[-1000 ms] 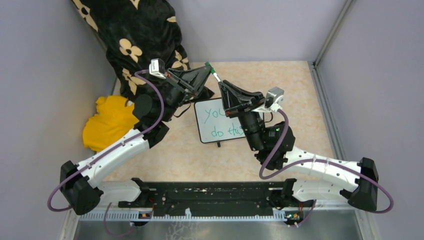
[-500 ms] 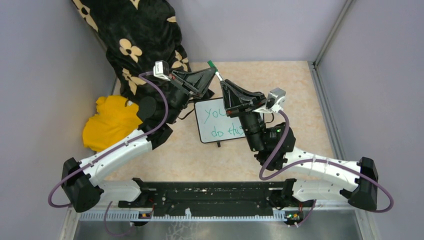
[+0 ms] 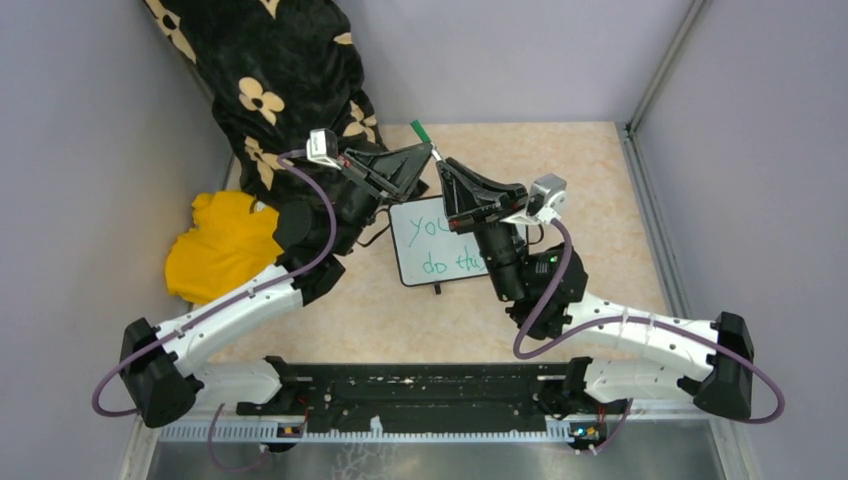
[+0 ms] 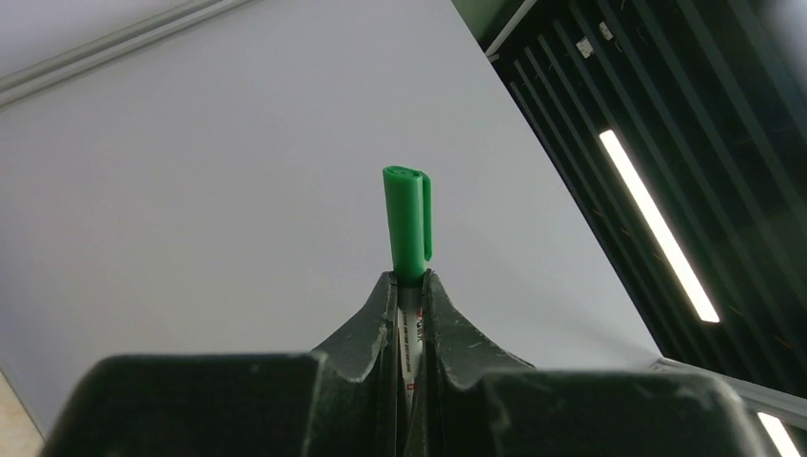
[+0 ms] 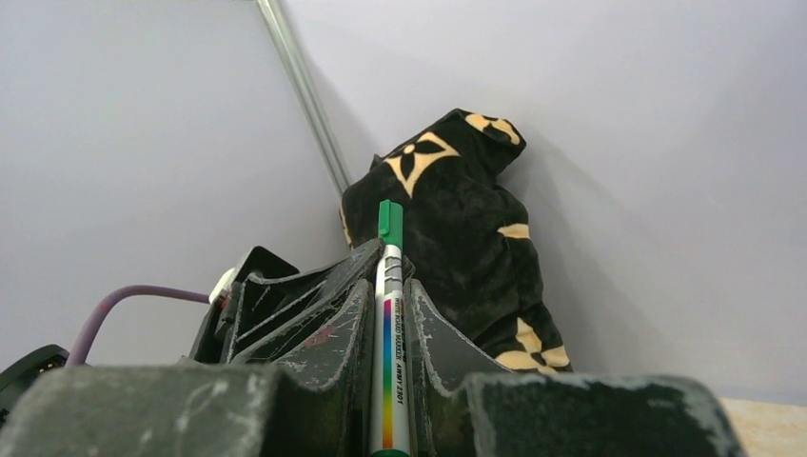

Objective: Write a sentence on the whiteboard
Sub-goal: Close the whiteboard marker at the center of the board.

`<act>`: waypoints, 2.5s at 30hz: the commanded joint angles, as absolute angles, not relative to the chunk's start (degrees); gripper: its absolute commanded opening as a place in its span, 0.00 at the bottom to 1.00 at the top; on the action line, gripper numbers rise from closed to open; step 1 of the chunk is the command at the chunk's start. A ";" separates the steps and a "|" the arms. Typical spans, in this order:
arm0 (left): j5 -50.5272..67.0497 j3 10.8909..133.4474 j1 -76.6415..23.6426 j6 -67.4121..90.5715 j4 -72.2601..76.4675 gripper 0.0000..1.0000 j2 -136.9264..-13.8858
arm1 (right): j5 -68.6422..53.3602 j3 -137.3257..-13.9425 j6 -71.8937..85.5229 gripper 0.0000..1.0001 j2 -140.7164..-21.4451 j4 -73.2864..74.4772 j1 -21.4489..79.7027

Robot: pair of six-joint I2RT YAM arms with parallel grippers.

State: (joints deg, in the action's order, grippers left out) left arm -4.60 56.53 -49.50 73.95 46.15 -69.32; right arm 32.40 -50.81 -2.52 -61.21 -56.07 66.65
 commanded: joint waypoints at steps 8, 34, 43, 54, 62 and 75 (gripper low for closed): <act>-4.10 51.84 -52.72 65.36 41.12 0.86 -61.88 | 26.61 -55.32 -0.44 0.00 -60.03 -49.29 66.80; 12.78 55.29 -35.45 68.90 46.72 0.74 -63.30 | 23.54 -53.35 2.71 0.00 -57.14 -44.82 66.78; 13.88 55.62 -35.27 69.06 48.62 0.52 -63.94 | 23.90 -53.38 2.81 0.00 -57.54 -44.61 66.81; 15.21 54.62 -35.33 69.67 50.85 0.18 -64.47 | 23.97 -53.83 3.11 0.00 -58.50 -44.11 66.80; 20.02 53.74 -35.33 71.88 51.18 0.00 -65.64 | 24.03 -54.51 3.12 0.00 -59.70 -44.11 66.79; 18.84 52.21 -42.10 67.73 49.01 0.00 -65.95 | 24.63 -55.78 2.40 0.00 -61.39 -44.18 66.80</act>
State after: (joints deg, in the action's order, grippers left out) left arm 10.41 53.56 -38.26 70.43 50.68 -65.95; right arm 25.52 -52.25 2.90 -59.81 -43.22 66.65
